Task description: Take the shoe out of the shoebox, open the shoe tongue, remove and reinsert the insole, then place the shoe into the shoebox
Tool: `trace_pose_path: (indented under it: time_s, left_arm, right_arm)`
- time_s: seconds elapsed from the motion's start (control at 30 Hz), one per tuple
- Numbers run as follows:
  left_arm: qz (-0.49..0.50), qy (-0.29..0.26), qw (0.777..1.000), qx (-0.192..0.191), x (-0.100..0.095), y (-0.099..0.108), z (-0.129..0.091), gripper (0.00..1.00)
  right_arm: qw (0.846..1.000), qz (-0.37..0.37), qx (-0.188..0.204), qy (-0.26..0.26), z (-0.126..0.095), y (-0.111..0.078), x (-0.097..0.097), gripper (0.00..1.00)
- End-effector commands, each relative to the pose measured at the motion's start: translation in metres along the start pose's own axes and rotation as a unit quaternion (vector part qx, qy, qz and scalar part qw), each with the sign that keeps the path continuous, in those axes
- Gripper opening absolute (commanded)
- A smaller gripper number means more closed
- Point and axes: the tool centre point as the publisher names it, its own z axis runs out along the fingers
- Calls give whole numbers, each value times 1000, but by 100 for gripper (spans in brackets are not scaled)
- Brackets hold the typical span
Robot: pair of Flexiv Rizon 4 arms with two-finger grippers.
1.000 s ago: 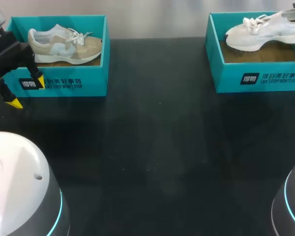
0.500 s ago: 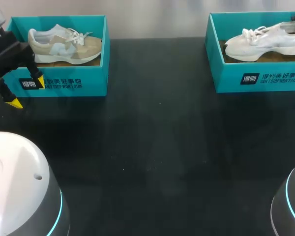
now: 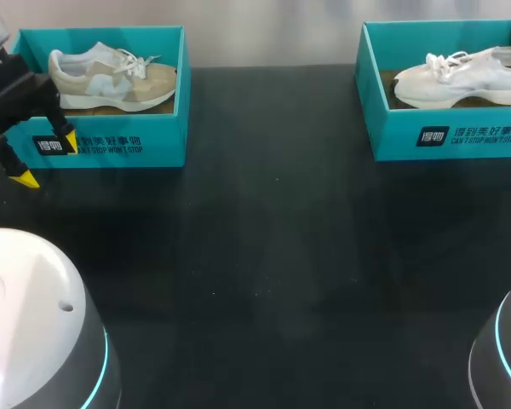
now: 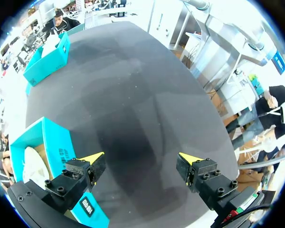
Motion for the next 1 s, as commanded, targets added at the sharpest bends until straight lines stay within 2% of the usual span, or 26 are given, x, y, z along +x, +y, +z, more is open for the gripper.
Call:
trace_pose_path:
  time_s: [0.03, 0.13, 0.37, 0.7, 1.0]
  left_arm:
    - [0, 0, 1000, -2, 1, 0, 0, 100]
    - [0, 0, 1000, -2, 1, 0, 0, 100]
    - [0, 0, 1000, -2, 1, 0, 0, 100]
    - [0, 0, 1000, -2, 1, 0, 0, 100]
    - [0, 0, 1000, -2, 1, 0, 0, 100]
  right_arm:
    - [1000, 0, -1, 0, -2, -1, 0, 0]
    - [1000, 0, -1, 0, -2, -1, 0, 0]
    - [1000, -10, -7, 4, 13, -10, 1, 0]
    - [1000, -7, 3, 9, 25, -31, -4, 0]
    - [999, -32, 1, 8, 37, -40, 20, 0]
